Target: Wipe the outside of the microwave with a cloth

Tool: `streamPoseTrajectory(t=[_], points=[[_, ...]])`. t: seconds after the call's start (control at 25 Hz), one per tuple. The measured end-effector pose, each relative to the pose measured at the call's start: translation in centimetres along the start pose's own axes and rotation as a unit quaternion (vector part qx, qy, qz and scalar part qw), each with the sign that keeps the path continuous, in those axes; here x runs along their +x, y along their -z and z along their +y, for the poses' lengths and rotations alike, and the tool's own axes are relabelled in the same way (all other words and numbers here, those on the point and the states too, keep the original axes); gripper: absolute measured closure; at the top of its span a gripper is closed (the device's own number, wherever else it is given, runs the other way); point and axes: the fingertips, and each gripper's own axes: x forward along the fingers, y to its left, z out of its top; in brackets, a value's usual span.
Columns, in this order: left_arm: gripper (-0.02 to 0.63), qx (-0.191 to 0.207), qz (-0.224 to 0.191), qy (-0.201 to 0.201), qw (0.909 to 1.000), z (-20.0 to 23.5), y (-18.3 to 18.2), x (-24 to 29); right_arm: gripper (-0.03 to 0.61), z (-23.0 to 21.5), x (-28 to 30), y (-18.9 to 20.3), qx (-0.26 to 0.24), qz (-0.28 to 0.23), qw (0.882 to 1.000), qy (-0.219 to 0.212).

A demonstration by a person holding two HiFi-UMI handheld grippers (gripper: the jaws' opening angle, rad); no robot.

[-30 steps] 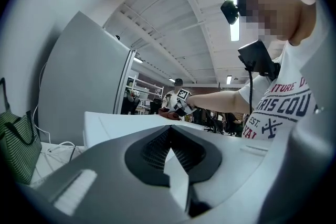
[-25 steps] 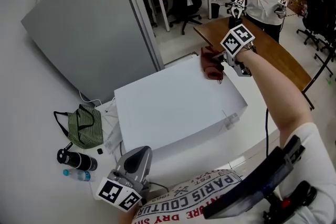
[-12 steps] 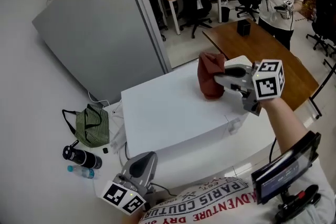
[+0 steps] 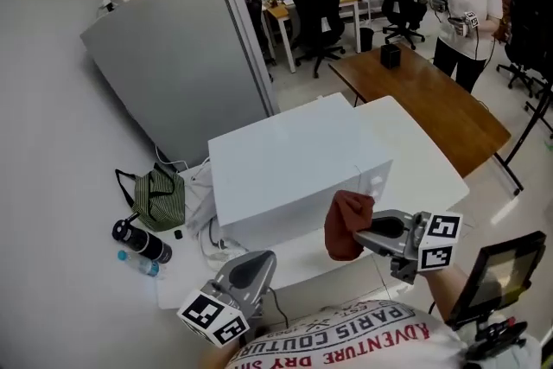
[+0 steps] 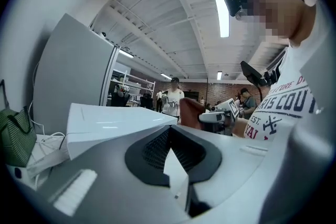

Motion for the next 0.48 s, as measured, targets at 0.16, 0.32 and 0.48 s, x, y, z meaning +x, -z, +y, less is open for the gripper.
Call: streamPoseTrajectory(t=[0.16, 0.32, 0.48], points=[[0.607, -0.020, 0.004, 0.024, 0.9995, -4.2, 2.3, -3.4, 0.535, 5.4, -1.8, 4.1, 0.020, 0.012, 0.999, 0.037], [0.607, -0.037, -0.005, 0.047, 0.9982, -7.7, 4.0, -5.7, 0.537, 10.1, -3.2, 6.1, -0.048, 0.022, 0.994, 0.093], [0.607, -0.029, -0.017, 0.064, 0.9974, -10.8, 4.1, -7.3, 0.538, 13.6, -3.9, 6.9, -0.061, 0.033, 0.992, 0.104]])
